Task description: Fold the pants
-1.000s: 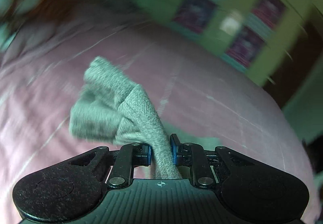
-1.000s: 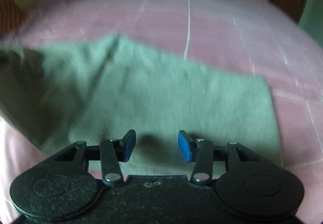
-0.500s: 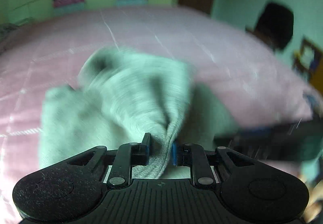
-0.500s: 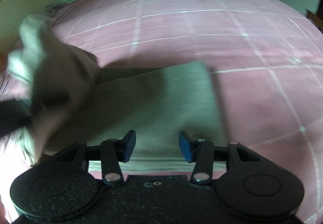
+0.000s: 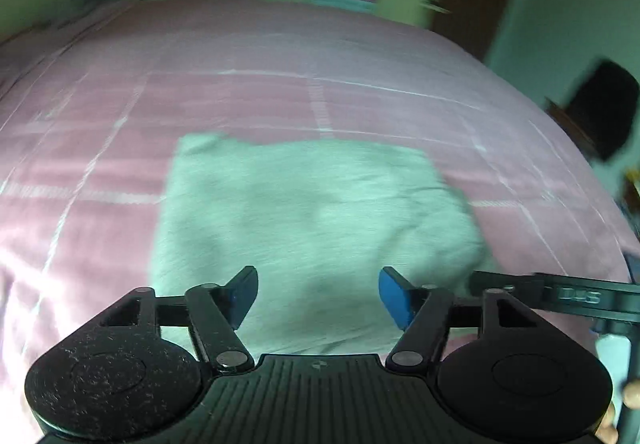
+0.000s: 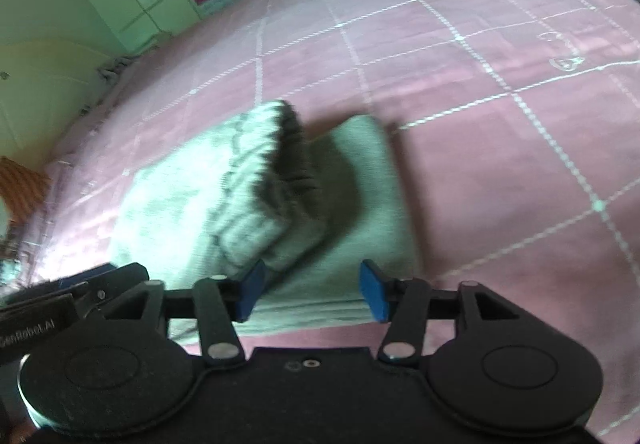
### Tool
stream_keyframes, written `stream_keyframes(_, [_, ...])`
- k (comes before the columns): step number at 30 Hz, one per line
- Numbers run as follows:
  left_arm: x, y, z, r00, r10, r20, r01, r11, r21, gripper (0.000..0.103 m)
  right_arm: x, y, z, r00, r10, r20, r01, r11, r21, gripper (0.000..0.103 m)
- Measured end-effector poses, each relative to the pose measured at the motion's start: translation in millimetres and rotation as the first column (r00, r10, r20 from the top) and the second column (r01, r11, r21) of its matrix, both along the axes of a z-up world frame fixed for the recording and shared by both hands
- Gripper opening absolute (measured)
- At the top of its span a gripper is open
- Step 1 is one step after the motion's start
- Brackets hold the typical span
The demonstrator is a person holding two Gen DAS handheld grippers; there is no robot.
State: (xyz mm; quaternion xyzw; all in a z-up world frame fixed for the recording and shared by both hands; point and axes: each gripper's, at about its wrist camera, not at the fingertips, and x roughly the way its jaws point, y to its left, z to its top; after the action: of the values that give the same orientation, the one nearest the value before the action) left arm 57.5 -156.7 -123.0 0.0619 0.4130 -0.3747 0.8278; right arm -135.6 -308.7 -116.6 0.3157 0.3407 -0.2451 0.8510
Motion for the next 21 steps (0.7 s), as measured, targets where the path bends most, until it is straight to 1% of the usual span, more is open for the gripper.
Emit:
stream_keyframes(2, [9.0,10.8,-19.1,0.997,0.054,-0.057,-0.052,0.998,0.022,0.066,6.8,3.8,0.7,1.0,0.011,0.017,-0.012,1.0,0.012,0.071])
stream_keyframes(4, [12.5,16.7,-38.5,0.991,0.086,-0.099,-0.083,0.996,0.029,0.066,18.6,5.1,-0.6,1.0,0.017,0.02,-0.018,0.999,0.027,0.073])
stream_keyframes(5, [12.0,19.5,-44.5,0.99,0.093,-0.105,-0.091,0.996,0.024,0.066,23.7,3.6,-2.6,1.0,0.014,0.015,-0.014,0.999,0.038,0.073])
stream_keyframes(8, [9.8,17.4,-48.8,0.99,0.097,-0.102,-0.096,0.995,0.012,0.067,40.4,-5.1,-13.4,1.0,-0.017,0.012,0.016,0.995,0.097,0.072])
stream_keyframes(10, [10.8,15.9,-48.6,0.99,0.1,-0.103,-0.1,0.995,0.012,0.069,46.7,-9.2,-20.5,0.999,-0.038,0.018,0.036,0.991,0.132,0.061])
stream_keyframes(11, [11.0,16.2,-48.2,0.989,0.102,-0.104,-0.101,0.995,0.012,0.069,48.8,-9.3,-23.3,0.999,-0.045,0.023,0.041,0.989,0.145,0.051])
stream_keyframes(12, [12.0,18.2,-47.3,0.989,0.104,-0.107,-0.103,0.995,0.012,0.069,49.9,-8.4,-24.8,0.998,-0.051,0.028,0.046,0.988,0.146,0.046])
stream_keyframes(14, [12.1,19.8,-45.3,0.989,0.11,-0.103,-0.11,0.994,0.007,0.069,49.4,2.5,-17.8,0.998,-0.042,0.052,0.037,0.996,0.083,0.04])
stream_keyframes(16, [10.0,23.1,-39.3,0.988,0.129,-0.085,-0.131,0.991,-0.011,0.069,45.3,15.7,-3.5,0.997,0.008,0.083,-0.008,1.0,0.003,0.038])
stream_keyframes(17, [8.5,25.7,-35.9,0.987,0.143,-0.078,-0.145,0.989,-0.022,0.069,42.2,19.7,3.5,0.995,0.027,0.098,-0.025,0.999,-0.022,0.038])
stream_keyframes(19, [6.8,26.5,-30.5,0.986,0.149,-0.081,-0.153,0.987,-0.046,0.069,34.3,21.0,17.5,0.99,0.054,0.128,-0.049,0.998,-0.044,0.038])
stream_keyframes(21, [3.2,20.9,-26.8,0.989,0.128,-0.07,-0.131,0.99,-0.05,0.069,24.3,16.8,26.5,0.988,0.058,0.145,-0.051,0.997,-0.05,0.038])
